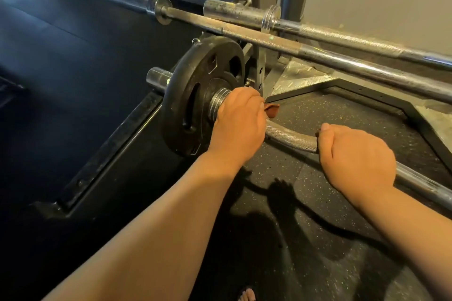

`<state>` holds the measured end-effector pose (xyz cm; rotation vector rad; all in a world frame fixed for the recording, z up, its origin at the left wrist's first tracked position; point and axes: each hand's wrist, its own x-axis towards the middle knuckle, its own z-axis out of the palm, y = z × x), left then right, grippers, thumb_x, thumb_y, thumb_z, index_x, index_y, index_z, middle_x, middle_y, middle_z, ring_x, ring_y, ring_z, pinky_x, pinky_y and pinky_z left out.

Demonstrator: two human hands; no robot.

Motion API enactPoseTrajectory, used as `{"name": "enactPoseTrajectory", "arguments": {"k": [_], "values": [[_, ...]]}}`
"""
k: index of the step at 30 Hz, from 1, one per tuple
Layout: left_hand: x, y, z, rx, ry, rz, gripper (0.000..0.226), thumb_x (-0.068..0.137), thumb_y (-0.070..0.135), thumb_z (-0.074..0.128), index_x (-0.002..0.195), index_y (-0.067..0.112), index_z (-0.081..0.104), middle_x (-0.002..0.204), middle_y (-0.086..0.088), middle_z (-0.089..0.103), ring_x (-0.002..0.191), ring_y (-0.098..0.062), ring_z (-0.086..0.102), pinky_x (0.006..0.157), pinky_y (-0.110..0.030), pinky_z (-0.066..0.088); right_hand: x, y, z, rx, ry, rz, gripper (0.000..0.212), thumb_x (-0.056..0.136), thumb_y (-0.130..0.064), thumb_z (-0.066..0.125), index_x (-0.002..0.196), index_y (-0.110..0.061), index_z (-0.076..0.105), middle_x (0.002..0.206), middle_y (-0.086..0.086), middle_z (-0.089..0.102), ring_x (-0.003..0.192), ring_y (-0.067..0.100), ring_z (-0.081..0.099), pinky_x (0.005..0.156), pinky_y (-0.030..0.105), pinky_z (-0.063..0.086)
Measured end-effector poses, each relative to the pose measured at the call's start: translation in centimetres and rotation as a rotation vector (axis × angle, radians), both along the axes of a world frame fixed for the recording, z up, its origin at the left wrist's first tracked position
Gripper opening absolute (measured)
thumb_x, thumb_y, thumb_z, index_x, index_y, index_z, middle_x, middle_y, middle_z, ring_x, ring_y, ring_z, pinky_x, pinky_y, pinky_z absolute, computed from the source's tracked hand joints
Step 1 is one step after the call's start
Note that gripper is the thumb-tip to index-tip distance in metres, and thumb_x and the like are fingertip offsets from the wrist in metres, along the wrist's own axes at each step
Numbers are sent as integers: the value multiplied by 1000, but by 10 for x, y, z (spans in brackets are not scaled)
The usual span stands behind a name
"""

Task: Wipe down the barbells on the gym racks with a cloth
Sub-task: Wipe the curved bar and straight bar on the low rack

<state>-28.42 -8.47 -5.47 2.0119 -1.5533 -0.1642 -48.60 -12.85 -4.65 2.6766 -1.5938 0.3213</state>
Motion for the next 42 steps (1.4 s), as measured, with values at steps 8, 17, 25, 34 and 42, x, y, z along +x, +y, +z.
{"name": "enactPoseTrajectory", "arguments": {"k": [8, 17, 25, 34, 42], "values": [[-75, 16, 12, 48, 319, 60, 30, 106, 15, 40, 130, 13, 58, 142, 6, 41, 139, -6, 28, 122, -29, 20, 3, -1, 0, -4, -29, -39, 49, 106, -31, 29, 65, -18, 52, 49, -2, 43, 41, 21, 44, 45, 32, 46], [-5, 15, 0, -5, 161, 24, 33, 106, 15, 42, 131, 16, 63, 137, 4, 56, 135, -8, 41, 120, -32, 29, -1, -4, -4, -26, 31, -42, 46, 106, -33, 28, 71, -20, 54, 53, -5, 39, 45, 19, 38, 46, 28, 24], [-39, 36, -17, -131, 276, 283, 46, 106, 15, 41, 152, 14, 41, 159, 6, 32, 153, -10, 18, 126, -38, 21, 1, -2, -5, 28, 5, -97, 48, 106, -36, 26, 66, -22, 48, 54, -5, 41, 48, 19, 43, 51, 31, 30], [-13, -12, 15, 140, 35, 156, 17, 96, 19, 61, 112, 18, 65, 112, 4, 57, 110, -14, 50, 95, -30, 46, 2, -3, -6, 17, -15, -102, 48, 106, -34, 30, 64, -21, 50, 51, -7, 37, 45, 16, 37, 49, 30, 24], [-31, 51, -12, -53, 355, 213, 55, 106, 5, 41, 157, 23, 32, 163, 13, 20, 153, -8, 15, 126, -41, 21, 2, -5, -7, 5, 16, -108, 47, 105, -34, 29, 65, -21, 49, 52, -7, 38, 46, 19, 41, 49, 31, 27]]}}
